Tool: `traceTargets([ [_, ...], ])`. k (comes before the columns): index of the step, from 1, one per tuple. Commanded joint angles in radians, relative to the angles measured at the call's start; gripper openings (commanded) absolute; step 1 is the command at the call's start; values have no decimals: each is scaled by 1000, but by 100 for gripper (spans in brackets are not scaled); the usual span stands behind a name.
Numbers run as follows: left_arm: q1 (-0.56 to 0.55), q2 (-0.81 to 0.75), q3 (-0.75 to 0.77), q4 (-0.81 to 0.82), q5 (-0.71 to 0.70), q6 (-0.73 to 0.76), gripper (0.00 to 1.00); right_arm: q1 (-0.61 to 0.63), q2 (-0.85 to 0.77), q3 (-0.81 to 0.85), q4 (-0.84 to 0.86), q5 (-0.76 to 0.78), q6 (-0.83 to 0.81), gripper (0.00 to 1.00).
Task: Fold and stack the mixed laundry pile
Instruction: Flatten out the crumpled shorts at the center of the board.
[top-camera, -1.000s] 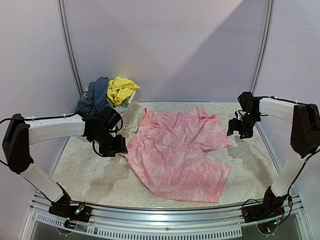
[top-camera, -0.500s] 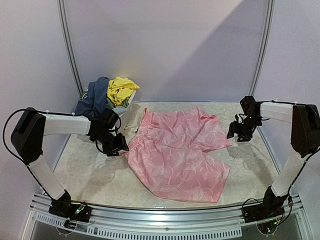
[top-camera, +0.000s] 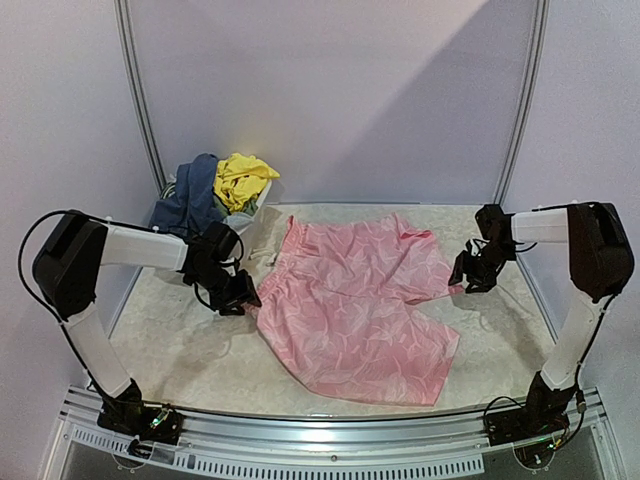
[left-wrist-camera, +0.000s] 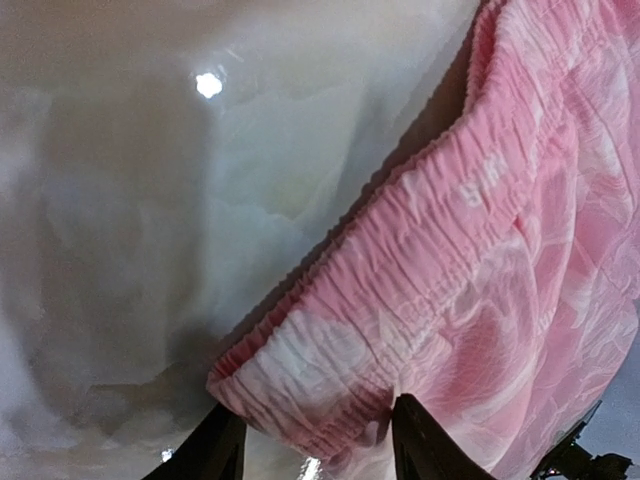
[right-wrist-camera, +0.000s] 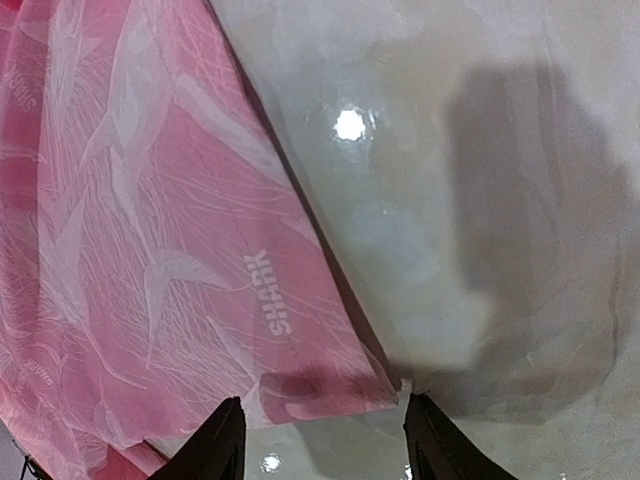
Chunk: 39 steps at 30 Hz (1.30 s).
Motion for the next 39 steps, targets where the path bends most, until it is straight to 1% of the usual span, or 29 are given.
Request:
traceTargets([
  [1, 24, 62, -13, 48, 23, -4, 48, -5, 36, 8, 28, -28, 22, 53],
  [3, 24, 72, -15, 59, 32, -6, 43, -5, 52, 7, 36, -42, 23, 49],
  [6, 24, 80, -17, 65, 36, -3, 33, -5, 69, 3, 48, -61, 23, 42],
  [10, 24, 72, -23, 63, 37, 0, 17, -5, 90, 3, 58, -83, 26, 24],
  [12, 23, 57, -27, 55, 31, 0, 8, -5, 91, 5, 58, -92, 28, 13],
  [13, 23, 47, -31, 48, 28, -2, 4, -5, 90, 7, 56, -93, 29, 6],
  [14, 24, 36, -35, 44, 24, -6, 1, -5, 87, 10, 50, -92, 29, 1],
  [15, 24, 23, -41, 40, 20, -14, 0, -5, 81, 12, 43, -87, 28, 0],
  [23, 8, -117, -131, 22, -30, -106, 0, -6, -7, -2, -69, 33, 33, 0],
  [27, -44, -168, -162, -36, -94, -141, 0, -5, -69, -39, -113, 90, 83, 0],
  [30, -78, -211, -203, -51, -118, -206, 0, -5, -104, -75, -130, 84, 135, 0],
  [34, -131, -267, -247, -61, -150, -283, 0, -5, -157, -121, -140, 100, 152, 0],
  [36, -151, -281, -262, -56, -156, -296, 1, -5, -171, -133, -143, 102, 146, 7],
  [37, -159, -283, -269, -52, -157, -299, 1, -5, -175, -135, -144, 102, 143, 15],
  [38, -167, -282, -273, -48, -157, -302, 3, -5, -178, -135, -147, 104, 139, 25],
  [39, -172, -279, -276, -48, -157, -303, 5, -5, -177, -130, -153, 110, 131, 30],
])
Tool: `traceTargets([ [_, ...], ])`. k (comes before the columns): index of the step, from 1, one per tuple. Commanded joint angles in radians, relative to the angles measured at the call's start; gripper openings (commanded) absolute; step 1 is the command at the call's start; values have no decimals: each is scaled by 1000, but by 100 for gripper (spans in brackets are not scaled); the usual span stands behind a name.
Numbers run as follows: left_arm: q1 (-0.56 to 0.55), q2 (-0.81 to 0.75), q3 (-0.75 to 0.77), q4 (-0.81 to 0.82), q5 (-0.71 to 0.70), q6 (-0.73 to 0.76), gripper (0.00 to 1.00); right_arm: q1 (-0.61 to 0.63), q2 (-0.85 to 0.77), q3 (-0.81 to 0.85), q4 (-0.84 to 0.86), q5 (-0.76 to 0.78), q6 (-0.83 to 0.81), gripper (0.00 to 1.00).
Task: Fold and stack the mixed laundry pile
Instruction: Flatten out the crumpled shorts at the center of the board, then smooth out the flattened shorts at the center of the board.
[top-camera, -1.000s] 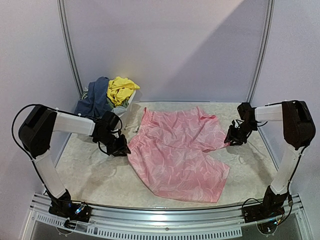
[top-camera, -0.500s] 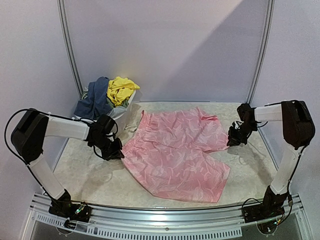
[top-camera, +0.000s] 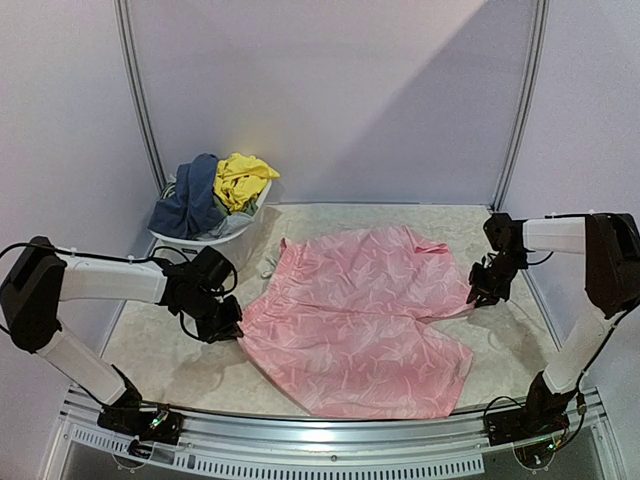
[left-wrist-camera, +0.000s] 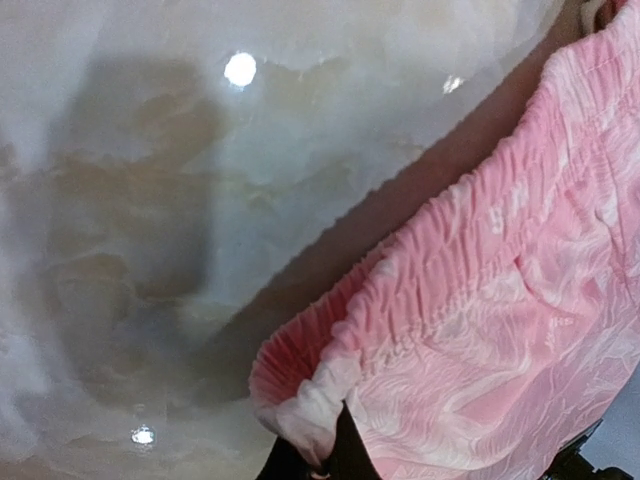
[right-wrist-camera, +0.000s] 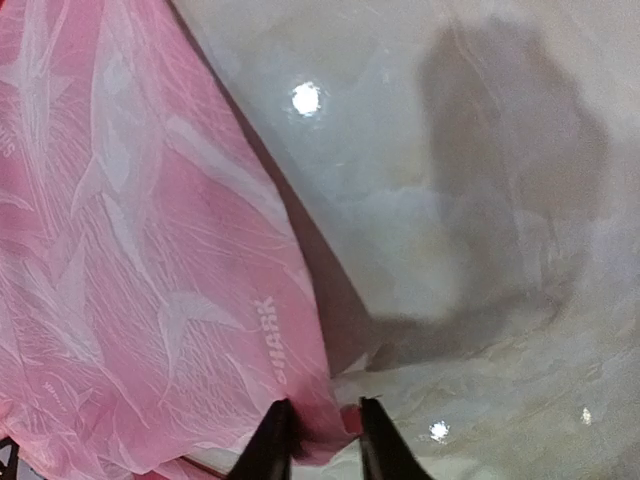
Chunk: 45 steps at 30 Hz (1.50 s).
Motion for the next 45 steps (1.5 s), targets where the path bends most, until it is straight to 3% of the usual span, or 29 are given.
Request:
traceTargets([
  [1, -33, -11, -26, -18, -35, -51, 8, -1, -31, 6, -39, 49, -5, 36],
  [3, -45, -16, -20, -31, -40, -51, 24, -2, -31, 43, -74, 84, -32, 48],
  [7, -70, -85, 21, -132, -113, -48, 64, -2, -36, 174, -158, 175, -89, 59],
  [10, -75, -158, 55, -221, -191, -35, 81, 4, -37, 285, -198, 215, -135, 65],
  [11, -75, -226, 76, -306, -255, -24, 90, 27, -13, 382, -215, 249, -174, 66],
  [13, -74, -261, 87, -362, -289, -15, 95, 59, 21, 447, -212, 245, -215, 66],
  [28, -76, -386, 69, -483, -325, 39, 93, 217, 456, 918, -215, 209, -280, 60],
  [35, -76, -446, 28, -486, -324, 23, 91, 231, 595, 1024, -213, 195, -270, 56],
  [45, -76, -400, 83, -485, -343, 56, 89, 233, 719, 1121, -225, 175, -274, 50],
])
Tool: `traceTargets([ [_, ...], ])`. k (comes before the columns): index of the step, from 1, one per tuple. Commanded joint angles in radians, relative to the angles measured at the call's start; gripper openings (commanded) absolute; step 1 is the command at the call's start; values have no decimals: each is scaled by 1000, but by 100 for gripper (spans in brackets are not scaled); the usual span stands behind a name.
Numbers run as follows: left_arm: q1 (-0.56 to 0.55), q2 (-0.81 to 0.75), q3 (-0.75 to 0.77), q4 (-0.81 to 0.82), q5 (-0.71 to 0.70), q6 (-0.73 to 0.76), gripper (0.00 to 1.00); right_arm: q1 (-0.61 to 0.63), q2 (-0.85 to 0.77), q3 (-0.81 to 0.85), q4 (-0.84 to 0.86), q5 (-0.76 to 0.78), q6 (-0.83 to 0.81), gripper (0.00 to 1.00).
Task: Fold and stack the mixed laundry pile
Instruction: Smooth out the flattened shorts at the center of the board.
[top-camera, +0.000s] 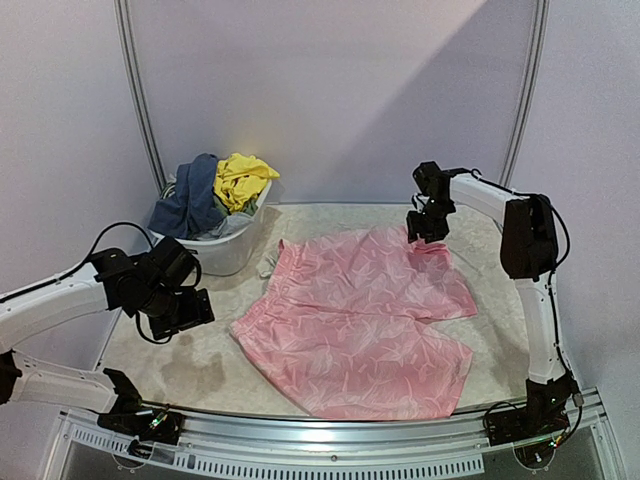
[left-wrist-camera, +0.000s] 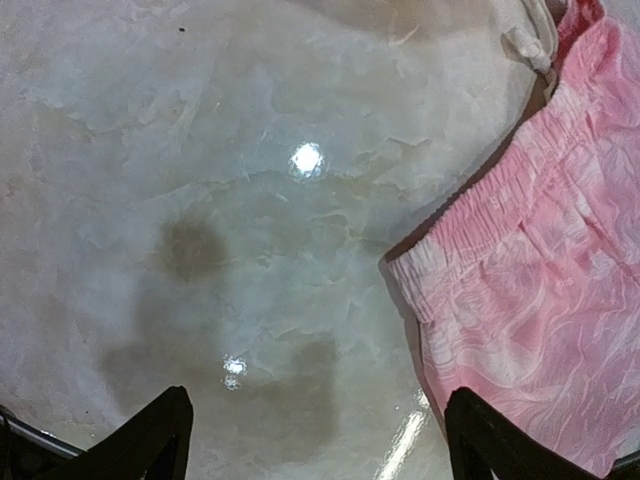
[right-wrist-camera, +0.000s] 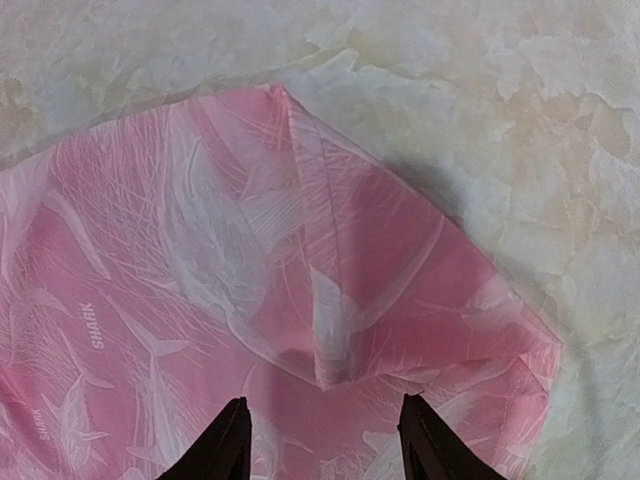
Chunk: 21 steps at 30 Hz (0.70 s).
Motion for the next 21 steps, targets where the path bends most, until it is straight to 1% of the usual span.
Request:
traceTargets([
  [1, -13, 29, 42, -19, -23, 28, 89, 11, 68, 67, -22, -18, -6, 49],
  [13, -13, 27, 55, -31, -33, 33, 87, 16, 133, 112, -27, -6, -15, 41],
  [21, -12, 57, 66, -10, -28, 49, 86, 16, 142, 126, -26, 28, -16, 30],
])
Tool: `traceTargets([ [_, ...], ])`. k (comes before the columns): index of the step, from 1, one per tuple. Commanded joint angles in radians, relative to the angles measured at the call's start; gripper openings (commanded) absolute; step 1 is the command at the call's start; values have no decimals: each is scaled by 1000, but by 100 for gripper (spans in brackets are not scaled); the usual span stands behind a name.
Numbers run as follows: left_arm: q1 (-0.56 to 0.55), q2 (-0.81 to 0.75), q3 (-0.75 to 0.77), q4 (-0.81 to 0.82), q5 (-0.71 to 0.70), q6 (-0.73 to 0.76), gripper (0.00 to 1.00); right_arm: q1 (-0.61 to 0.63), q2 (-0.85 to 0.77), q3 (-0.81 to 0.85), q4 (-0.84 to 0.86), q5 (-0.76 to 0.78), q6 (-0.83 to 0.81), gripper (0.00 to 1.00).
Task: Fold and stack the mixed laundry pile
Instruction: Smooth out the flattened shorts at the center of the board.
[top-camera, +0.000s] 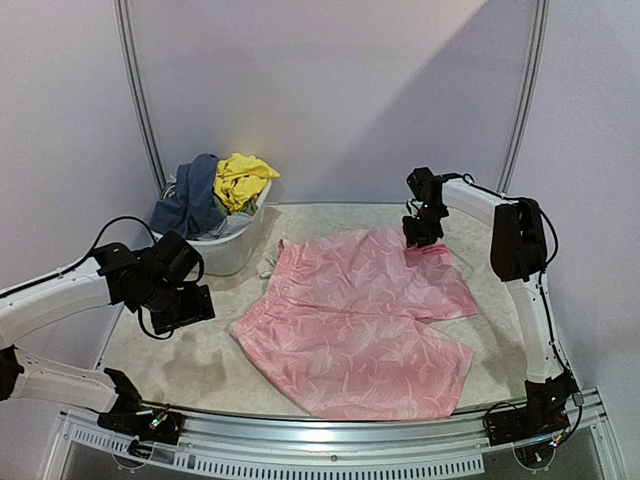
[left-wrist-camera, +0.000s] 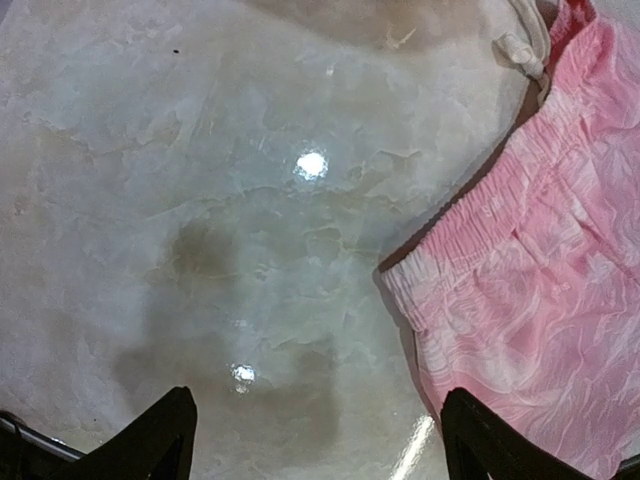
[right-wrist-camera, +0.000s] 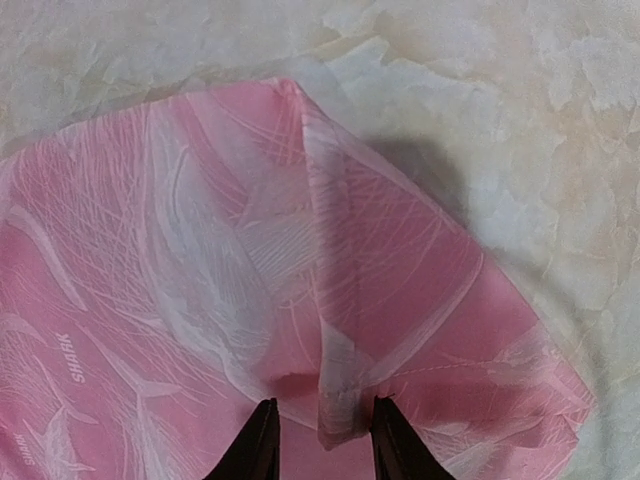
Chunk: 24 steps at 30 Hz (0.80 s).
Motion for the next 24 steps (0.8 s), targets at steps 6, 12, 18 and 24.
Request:
traceTargets([
  [6, -13, 63, 58, 8, -4, 49, 86, 5, 61, 56, -25, 45, -10, 20],
  [12, -11, 104, 85, 16, -2, 78, 86, 5, 53, 63, -23, 74, -12, 0],
  [18, -11, 125, 105, 16, 3, 101, 85, -1, 17, 99, -30, 144, -46, 0],
  [24, -11, 116, 102, -2, 15, 109, 85, -62, -20, 129, 0, 167, -79, 0],
])
